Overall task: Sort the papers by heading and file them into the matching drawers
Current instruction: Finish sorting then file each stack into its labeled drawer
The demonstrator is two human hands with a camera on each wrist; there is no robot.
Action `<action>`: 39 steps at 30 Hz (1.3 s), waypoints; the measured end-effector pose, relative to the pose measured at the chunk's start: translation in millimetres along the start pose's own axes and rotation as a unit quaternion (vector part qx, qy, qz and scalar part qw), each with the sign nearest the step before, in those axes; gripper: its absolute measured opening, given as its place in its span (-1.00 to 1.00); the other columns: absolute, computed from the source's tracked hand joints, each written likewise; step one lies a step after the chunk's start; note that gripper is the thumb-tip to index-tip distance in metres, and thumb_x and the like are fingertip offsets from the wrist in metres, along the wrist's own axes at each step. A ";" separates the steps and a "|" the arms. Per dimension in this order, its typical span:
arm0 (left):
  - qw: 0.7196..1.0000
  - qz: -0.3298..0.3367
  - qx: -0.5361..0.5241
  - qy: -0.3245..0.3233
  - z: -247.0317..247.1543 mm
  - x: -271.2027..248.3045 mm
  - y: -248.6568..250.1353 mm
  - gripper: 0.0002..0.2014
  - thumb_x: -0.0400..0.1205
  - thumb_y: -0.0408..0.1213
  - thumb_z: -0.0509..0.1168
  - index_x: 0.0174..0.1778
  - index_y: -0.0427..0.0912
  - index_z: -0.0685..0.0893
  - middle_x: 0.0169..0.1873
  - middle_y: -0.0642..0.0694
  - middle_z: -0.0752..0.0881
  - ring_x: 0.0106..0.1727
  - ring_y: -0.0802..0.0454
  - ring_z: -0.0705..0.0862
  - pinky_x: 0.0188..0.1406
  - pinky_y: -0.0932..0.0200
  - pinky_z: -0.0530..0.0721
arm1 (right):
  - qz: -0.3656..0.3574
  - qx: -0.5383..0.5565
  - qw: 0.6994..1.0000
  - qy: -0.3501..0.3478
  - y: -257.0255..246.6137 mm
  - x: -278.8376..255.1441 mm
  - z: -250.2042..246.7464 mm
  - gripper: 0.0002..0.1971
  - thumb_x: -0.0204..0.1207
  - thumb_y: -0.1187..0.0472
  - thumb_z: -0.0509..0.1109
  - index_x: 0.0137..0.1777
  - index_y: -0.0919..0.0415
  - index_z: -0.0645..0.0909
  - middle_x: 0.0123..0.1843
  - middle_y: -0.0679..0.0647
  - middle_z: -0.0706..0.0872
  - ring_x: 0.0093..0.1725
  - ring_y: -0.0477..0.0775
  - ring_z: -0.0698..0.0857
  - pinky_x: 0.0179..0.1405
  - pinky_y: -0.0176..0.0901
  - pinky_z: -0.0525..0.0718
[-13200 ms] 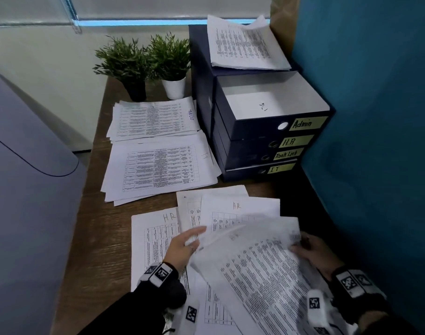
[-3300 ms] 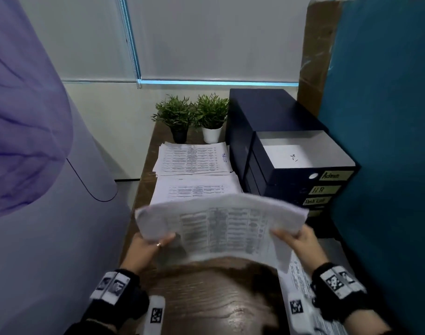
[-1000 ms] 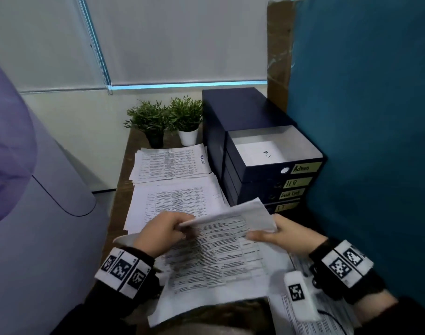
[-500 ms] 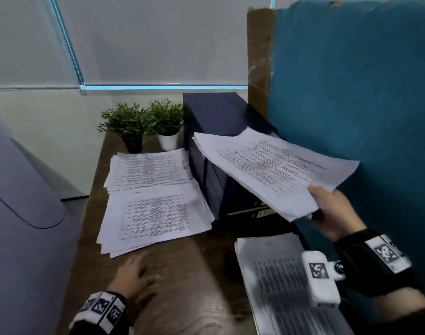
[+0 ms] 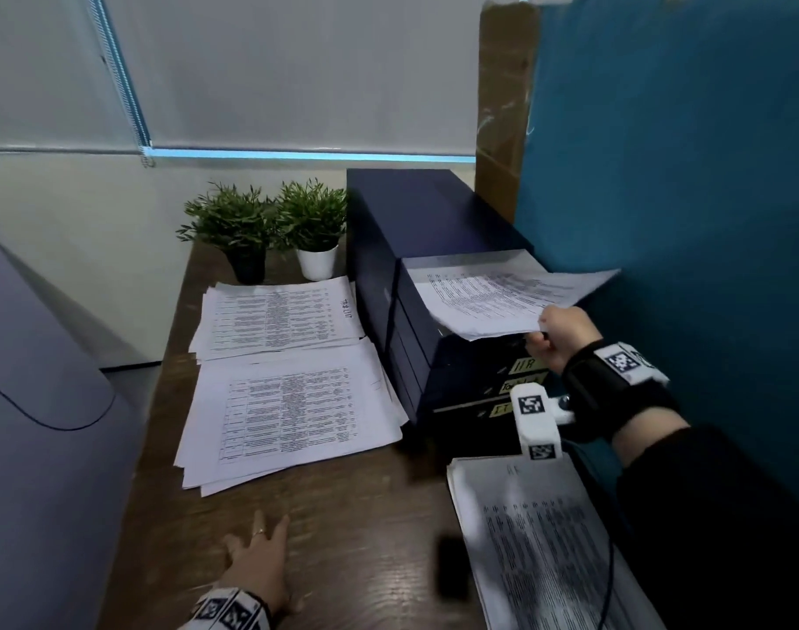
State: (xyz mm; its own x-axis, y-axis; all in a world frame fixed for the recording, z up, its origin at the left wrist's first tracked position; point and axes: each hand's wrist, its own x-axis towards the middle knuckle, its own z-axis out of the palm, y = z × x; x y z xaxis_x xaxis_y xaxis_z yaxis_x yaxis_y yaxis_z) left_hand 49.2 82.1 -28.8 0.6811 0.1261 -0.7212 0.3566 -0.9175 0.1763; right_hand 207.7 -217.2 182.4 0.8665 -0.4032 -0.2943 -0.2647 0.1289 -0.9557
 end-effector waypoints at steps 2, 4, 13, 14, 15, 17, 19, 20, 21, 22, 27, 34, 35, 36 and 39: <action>1.000 0.001 -0.003 -0.001 -0.1 1.1 -1.3 0.01 0.46 -0.04 0.45 0.62 0.07 -0.17 0.62 -0.11 -0.35 0.60 -0.42 -0.22 0.52 -0.36 0.23 | 0.007 -0.013 1.000 -0.005 -0.3 11.0 11.9 -0.69 0.50 0.57 -0.11 -0.38 0.26 0.26 -0.46 0.16 0.35 -0.88 -0.09 0.38 -0.81 -0.56 0.23; 1.000 0.002 -0.008 0.003 0.9 3.1 -2.7 0.02 0.44 -0.06 0.47 0.62 0.08 -0.15 0.62 -0.11 -0.34 0.60 -0.43 -0.22 0.52 -0.36 0.24 | 0.007 -0.022 1.000 -0.013 -0.3 21.0 21.9 -0.75 0.54 0.58 -0.04 -0.28 0.35 0.36 -0.40 0.22 0.43 -0.86 -0.07 0.49 -0.85 -0.43 0.44; 1.000 0.000 -0.004 0.014 -0.7 4.6 -3.2 0.04 0.38 -0.01 0.51 0.60 0.10 -0.10 0.62 -0.12 -0.29 0.60 -0.40 -0.15 0.49 -0.36 0.29 | 0.029 -0.043 0.993 -0.102 -1.1 32.6 29.1 -0.79 0.64 0.50 0.07 -0.24 0.38 0.35 -0.39 0.37 0.58 -0.70 0.03 0.69 -0.69 -0.28 0.68; 1.000 -0.001 -0.003 0.016 -0.8 4.1 -2.9 0.04 0.38 -0.01 0.51 0.60 0.11 -0.10 0.62 -0.12 -0.29 0.61 -0.40 -0.15 0.49 -0.36 0.30 | 0.022 -0.041 0.993 -0.109 1.0 32.9 26.8 -0.83 0.63 0.51 0.09 -0.20 0.39 0.36 -0.33 0.35 0.57 -0.67 0.02 0.71 -0.66 -0.27 0.70; 1.000 -0.002 -0.003 0.019 -0.4 3.6 -2.6 0.04 0.37 -0.01 0.51 0.60 0.11 -0.09 0.62 -0.12 -0.28 0.61 -0.40 -0.15 0.49 -0.36 0.30 | 0.010 -0.036 0.993 -0.112 3.8 34.0 23.8 -0.89 0.61 0.52 0.11 -0.13 0.42 0.38 -0.29 0.33 0.56 -0.64 0.01 0.72 -0.63 -0.25 0.71; 1.000 -0.002 0.001 0.027 0.9 2.4 -2.4 0.03 0.37 -0.03 0.52 0.60 0.10 -0.07 0.63 -0.14 -0.26 0.61 -0.41 -0.14 0.50 -0.34 0.30 | -0.025 -0.026 0.994 -0.108 11.0 33.4 17.2 -0.91 0.58 0.52 0.16 0.03 0.42 0.37 -0.22 0.31 0.55 -0.55 -0.02 0.75 -0.59 -0.24 0.72; 0.999 0.000 0.005 0.034 2.4 1.4 -2.2 0.03 0.37 -0.04 0.52 0.60 0.09 -0.05 0.63 -0.16 -0.25 0.61 -0.43 -0.12 0.50 -0.33 0.29 | -0.069 -0.008 0.995 -0.074 17.8 31.5 10.7 -0.78 0.56 0.50 0.16 0.17 0.36 0.32 -0.01 0.27 0.46 -0.31 0.00 0.72 -0.51 -0.19 0.75; 0.999 0.001 0.007 0.037 2.9 0.7 -2.2 0.03 0.36 -0.04 0.52 0.60 0.08 -0.05 0.63 -0.16 -0.25 0.61 -0.43 -0.12 0.51 -0.33 0.29 | -0.089 -0.005 0.995 -0.043 21.8 28.8 7.4 -0.68 0.57 0.50 0.14 0.29 0.32 0.29 0.12 0.21 0.39 -0.18 -0.01 0.65 -0.42 -0.17 0.76; 0.999 0.001 0.010 0.040 3.2 -0.1 -2.0 0.03 0.36 -0.04 0.52 0.60 0.08 -0.05 0.63 -0.17 -0.24 0.61 -0.43 -0.12 0.51 -0.32 0.28 | -0.105 -0.007 0.994 -0.016 26.5 25.6 3.8 -0.57 0.58 0.49 0.11 0.43 0.27 0.22 0.23 0.14 0.32 -0.12 -0.04 0.58 -0.34 -0.21 0.73; 0.999 0.001 0.011 0.042 3.5 -1.0 -1.5 0.02 0.37 -0.05 0.52 0.60 0.09 -0.05 0.63 -0.17 -0.24 0.61 -0.43 -0.12 0.52 -0.31 0.28 | -0.115 -0.014 0.993 -0.001 32.8 21.8 -0.6 -0.49 0.59 0.49 0.08 0.52 0.24 0.16 0.31 0.10 0.28 -0.08 -0.06 0.54 -0.30 -0.26 0.68; 0.999 0.007 0.008 0.048 3.4 -3.4 -2.3 0.02 0.36 -0.02 0.52 0.60 0.10 -0.03 0.63 -0.15 -0.22 0.61 -0.42 -0.10 0.51 -0.30 0.26 | -0.124 -0.068 0.989 -0.045 69.0 6.6 -7.3 -0.37 0.56 0.58 -0.04 0.61 0.16 0.07 0.61 0.14 0.10 0.43 0.08 0.38 0.04 -0.08 0.68; 0.999 0.003 0.007 0.049 2.4 -6.6 0.9 0.02 0.36 -0.01 0.51 0.60 0.10 -0.04 0.64 -0.12 -0.20 0.61 -0.40 -0.07 0.51 -0.26 0.24 | -0.143 -0.068 0.980 -0.123 84.1 -0.8 -9.5 -0.27 0.54 0.65 -0.13 0.64 0.10 -0.12 0.69 -0.04 -0.12 0.63 0.02 0.15 0.28 -0.06 0.53; 0.999 0.001 0.008 0.048 1.9 -6.4 1.0 0.03 0.36 -0.02 0.52 0.60 0.10 -0.04 0.64 -0.12 -0.20 0.61 -0.39 -0.07 0.51 -0.26 0.25 | -0.150 -0.089 0.976 -0.130 84.4 0.4 -11.6 -0.27 0.54 0.64 -0.12 0.64 0.09 -0.11 0.69 -0.07 -0.14 0.63 0.02 0.14 0.29 -0.06 0.54; 0.999 -0.001 0.010 0.047 1.6 -5.8 1.3 0.03 0.36 -0.02 0.52 0.60 0.11 -0.05 0.64 -0.12 -0.20 0.61 -0.39 -0.07 0.51 -0.25 0.26 | -0.156 -0.108 0.973 -0.135 84.8 3.6 -14.3 -0.27 0.54 0.63 -0.12 0.64 0.08 -0.09 0.69 -0.08 -0.14 0.64 0.02 0.12 0.31 -0.06 0.54; 0.999 -0.005 0.020 0.049 1.8 -4.6 1.8 0.03 0.36 -0.02 0.51 0.60 0.11 -0.05 0.64 -0.12 -0.19 0.60 -0.38 -0.04 0.49 -0.23 0.30 | -0.168 -0.171 0.959 -0.152 83.1 16.2 -22.3 -0.27 0.53 0.63 -0.08 0.64 0.07 -0.05 0.69 -0.09 -0.11 0.65 -0.02 0.04 0.47 -0.01 0.43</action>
State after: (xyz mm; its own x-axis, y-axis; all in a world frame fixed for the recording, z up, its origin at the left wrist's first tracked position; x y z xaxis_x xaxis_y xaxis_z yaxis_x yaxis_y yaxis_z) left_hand 45.5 79.2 -26.4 0.7382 0.1703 -0.6527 0.3397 -0.9298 0.1416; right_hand 190.3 -233.2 98.1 0.9967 -0.0811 -0.0036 -0.0268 -0.2871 -0.9575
